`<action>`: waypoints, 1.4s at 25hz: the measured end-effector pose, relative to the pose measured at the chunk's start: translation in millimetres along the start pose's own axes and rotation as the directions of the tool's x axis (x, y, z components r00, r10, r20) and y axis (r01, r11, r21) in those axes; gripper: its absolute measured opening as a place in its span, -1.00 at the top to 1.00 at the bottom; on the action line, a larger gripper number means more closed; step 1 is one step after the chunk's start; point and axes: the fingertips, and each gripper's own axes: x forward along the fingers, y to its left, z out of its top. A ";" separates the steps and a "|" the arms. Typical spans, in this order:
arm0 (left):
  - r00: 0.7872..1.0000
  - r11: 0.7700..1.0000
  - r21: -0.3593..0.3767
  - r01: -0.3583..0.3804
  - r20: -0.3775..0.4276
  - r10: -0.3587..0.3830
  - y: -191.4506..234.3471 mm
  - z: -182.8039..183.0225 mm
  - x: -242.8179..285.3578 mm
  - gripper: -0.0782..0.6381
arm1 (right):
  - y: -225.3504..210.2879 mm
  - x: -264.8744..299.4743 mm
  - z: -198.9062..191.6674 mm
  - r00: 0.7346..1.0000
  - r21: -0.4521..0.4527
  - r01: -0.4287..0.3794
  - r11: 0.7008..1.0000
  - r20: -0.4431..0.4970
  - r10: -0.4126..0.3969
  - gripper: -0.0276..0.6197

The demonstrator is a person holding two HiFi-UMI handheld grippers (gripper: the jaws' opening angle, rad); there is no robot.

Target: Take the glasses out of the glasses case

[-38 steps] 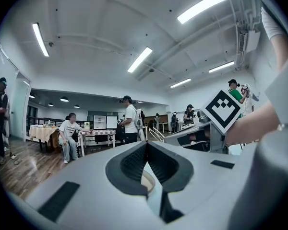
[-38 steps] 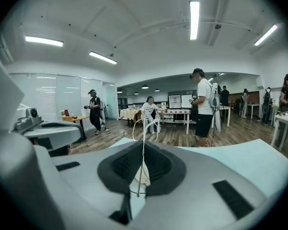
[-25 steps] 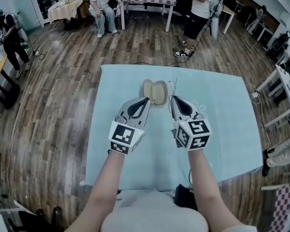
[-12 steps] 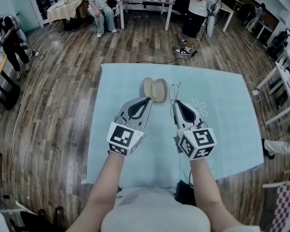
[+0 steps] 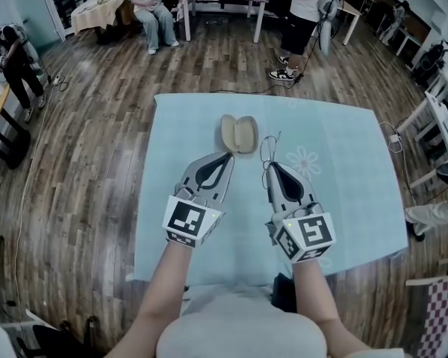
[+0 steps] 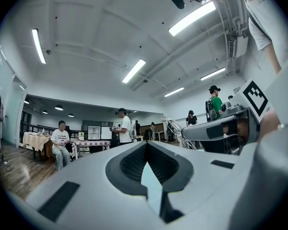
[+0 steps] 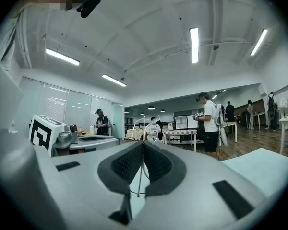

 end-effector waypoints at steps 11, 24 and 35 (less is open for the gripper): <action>0.996 0.999 0.002 -0.033 0.080 0.033 -2.2 16.3 -14.4 0.76 | 11.8 -20.6 11.0 0.998 -0.010 -0.015 1.000 0.056 0.016 0.88; 0.996 1.000 0.009 -0.001 0.093 0.001 -19.2 24.0 -19.2 0.76 | 18.2 -33.7 5.2 0.999 -0.021 -0.024 0.999 0.042 0.025 0.88; 0.997 1.000 0.012 0.014 0.079 -0.015 -21.8 27.4 -20.4 0.76 | 22.6 -29.8 8.6 0.999 -0.019 -0.032 0.999 0.038 0.033 0.87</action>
